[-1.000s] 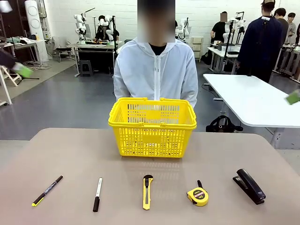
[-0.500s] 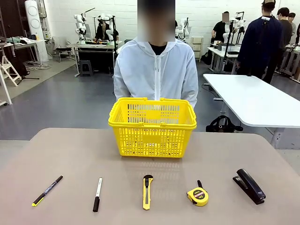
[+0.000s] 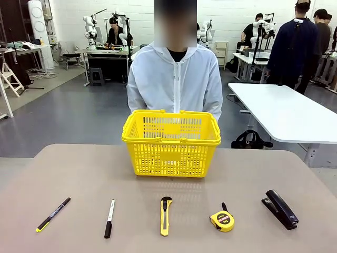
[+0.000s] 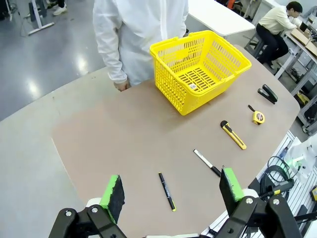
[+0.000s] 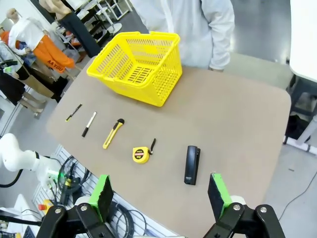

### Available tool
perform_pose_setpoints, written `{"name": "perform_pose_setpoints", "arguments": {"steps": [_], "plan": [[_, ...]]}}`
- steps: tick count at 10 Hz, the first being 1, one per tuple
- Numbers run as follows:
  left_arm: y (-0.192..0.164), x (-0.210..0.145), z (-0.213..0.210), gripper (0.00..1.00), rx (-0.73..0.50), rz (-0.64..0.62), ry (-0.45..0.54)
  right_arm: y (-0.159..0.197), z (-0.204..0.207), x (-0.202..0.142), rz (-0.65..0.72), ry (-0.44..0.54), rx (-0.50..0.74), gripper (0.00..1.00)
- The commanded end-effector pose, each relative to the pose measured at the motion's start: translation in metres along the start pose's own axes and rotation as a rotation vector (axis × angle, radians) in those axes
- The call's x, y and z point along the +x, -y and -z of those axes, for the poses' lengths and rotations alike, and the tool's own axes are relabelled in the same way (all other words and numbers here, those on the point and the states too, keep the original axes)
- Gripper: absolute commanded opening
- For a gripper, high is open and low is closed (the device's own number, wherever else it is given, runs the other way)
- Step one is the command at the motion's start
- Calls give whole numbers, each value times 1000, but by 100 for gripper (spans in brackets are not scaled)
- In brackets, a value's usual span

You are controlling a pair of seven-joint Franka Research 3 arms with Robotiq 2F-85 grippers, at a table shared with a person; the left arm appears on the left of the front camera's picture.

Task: Place the items the person wants into the basket.
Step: Pick up the item the person points to and place it in the Market Basket.

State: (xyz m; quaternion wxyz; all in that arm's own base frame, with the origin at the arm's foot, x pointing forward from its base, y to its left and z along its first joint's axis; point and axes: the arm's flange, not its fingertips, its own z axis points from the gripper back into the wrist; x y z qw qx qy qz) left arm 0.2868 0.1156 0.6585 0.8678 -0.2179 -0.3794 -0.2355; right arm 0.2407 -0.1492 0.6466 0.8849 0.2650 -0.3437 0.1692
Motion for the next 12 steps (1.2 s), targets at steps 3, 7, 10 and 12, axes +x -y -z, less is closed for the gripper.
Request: {"name": "perform_pose_setpoints", "arguments": {"steps": [3,7,10,12], "plan": [[-2,-3,-2,100,-6,15,7,0,3,2,-13,5,21,100],[-2,-3,-2,100,-6,15,7,0,3,2,-13,5,21,100],[-2,-3,-2,100,-6,15,7,0,3,2,-13,5,21,100],[-2,-3,-2,100,-6,15,7,0,3,2,-13,5,21,100]]}}
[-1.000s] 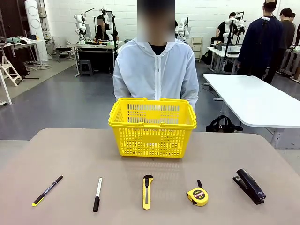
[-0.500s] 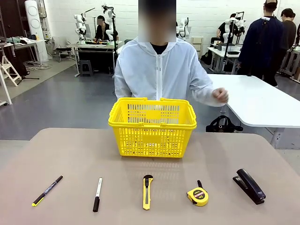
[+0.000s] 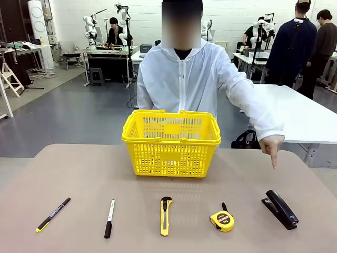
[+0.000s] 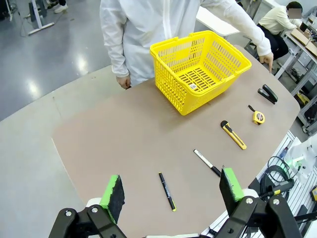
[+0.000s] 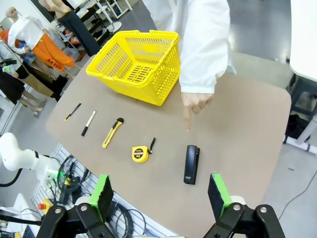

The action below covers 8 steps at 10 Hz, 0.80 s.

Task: Place the items the person wants into the basket.
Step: Pick up the item the person points to and place it in the Market Basket.

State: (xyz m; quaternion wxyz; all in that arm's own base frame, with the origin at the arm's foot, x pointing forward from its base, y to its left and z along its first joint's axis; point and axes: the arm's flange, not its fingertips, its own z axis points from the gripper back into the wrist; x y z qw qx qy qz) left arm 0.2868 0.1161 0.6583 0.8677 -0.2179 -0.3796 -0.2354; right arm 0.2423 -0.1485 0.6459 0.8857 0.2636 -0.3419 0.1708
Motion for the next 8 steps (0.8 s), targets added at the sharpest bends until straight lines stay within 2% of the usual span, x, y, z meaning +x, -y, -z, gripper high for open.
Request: {"name": "perform_pose_setpoints", "arguments": {"steps": [1,5,6,7,8], "plan": [[-2,-3,-2,100,-6,16,6,0,1,2,-11,10,22,100],[-2,-3,-2,100,-6,16,6,0,0,0,0,0,0,100],[-2,-3,-2,100,-6,16,6,0,46,21,21,-199,-57,100],[-2,-3,-2,100,-6,16,6,0,91,38,55,-332,-168,100],[-2,-3,-2,100,-6,16,6,1,135,51,84,-422,-248,100]]}}
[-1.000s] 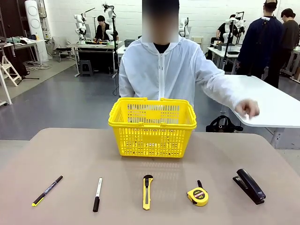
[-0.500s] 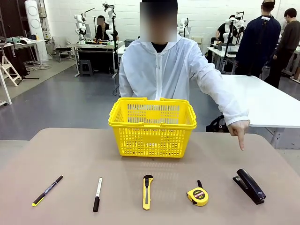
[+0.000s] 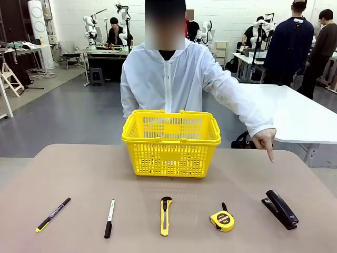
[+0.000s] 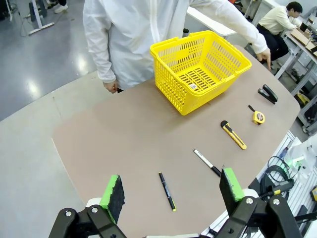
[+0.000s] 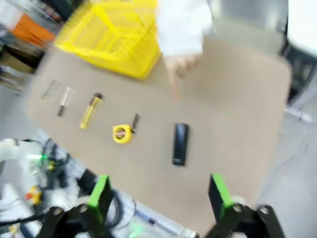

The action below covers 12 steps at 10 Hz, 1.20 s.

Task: Place the items the person wants into the basket.
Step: Pick up the item the person points to and place it in the Market Basket.

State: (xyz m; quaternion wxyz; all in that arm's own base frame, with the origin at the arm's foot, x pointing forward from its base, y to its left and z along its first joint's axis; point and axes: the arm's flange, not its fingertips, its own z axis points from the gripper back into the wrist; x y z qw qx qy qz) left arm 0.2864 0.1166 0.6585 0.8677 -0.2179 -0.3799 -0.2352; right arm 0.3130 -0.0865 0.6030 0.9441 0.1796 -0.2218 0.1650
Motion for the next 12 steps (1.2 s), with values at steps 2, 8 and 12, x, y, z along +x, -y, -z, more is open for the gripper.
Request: {"name": "perform_pose_setpoints", "arguments": {"steps": [2,8,12], "plan": [[-2,-3,-2,100,-6,16,6,-9,85,48,49,-247,-166,100],[-2,-3,-2,100,-6,16,6,-5,249,26,0,-436,-187,100],[-2,-3,-2,100,-6,16,6,-4,281,12,-22,-517,-168,100]]}}
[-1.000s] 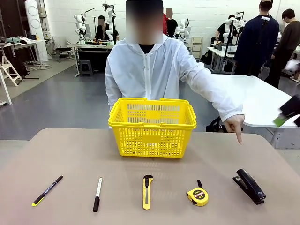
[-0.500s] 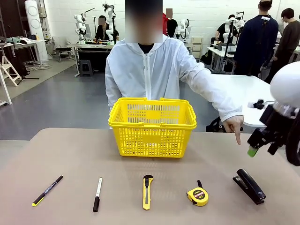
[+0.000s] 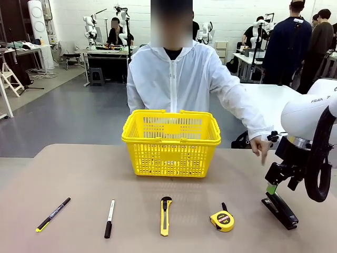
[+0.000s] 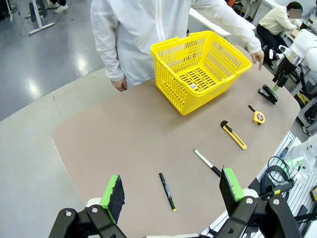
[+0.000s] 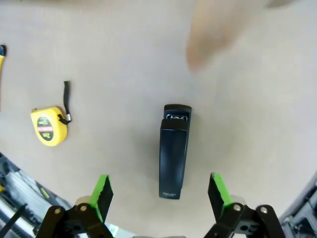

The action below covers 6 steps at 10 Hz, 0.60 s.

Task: Place the items the person wants into the basket.
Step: Pick up the item the person points to and place it in the Market Basket.

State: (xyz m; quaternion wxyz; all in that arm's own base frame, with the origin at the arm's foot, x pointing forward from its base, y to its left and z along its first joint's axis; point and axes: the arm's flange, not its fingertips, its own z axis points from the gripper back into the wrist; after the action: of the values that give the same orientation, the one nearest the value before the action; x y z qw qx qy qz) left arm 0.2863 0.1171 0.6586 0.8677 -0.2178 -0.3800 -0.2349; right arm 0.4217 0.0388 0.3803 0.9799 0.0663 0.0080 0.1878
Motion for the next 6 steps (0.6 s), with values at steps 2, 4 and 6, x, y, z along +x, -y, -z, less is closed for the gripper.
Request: {"name": "perform_pose_setpoints", "arguments": {"steps": [2,4,6], "plan": [[-2,-2,-1,100,-7,16,5,10,20,0,-23,-41,-52,100],[-2,-2,-1,100,-7,16,5,16,28,3,-25,-55,-57,100],[-2,-2,-1,100,-7,16,5,18,38,5,-39,-90,-67,100]]}}
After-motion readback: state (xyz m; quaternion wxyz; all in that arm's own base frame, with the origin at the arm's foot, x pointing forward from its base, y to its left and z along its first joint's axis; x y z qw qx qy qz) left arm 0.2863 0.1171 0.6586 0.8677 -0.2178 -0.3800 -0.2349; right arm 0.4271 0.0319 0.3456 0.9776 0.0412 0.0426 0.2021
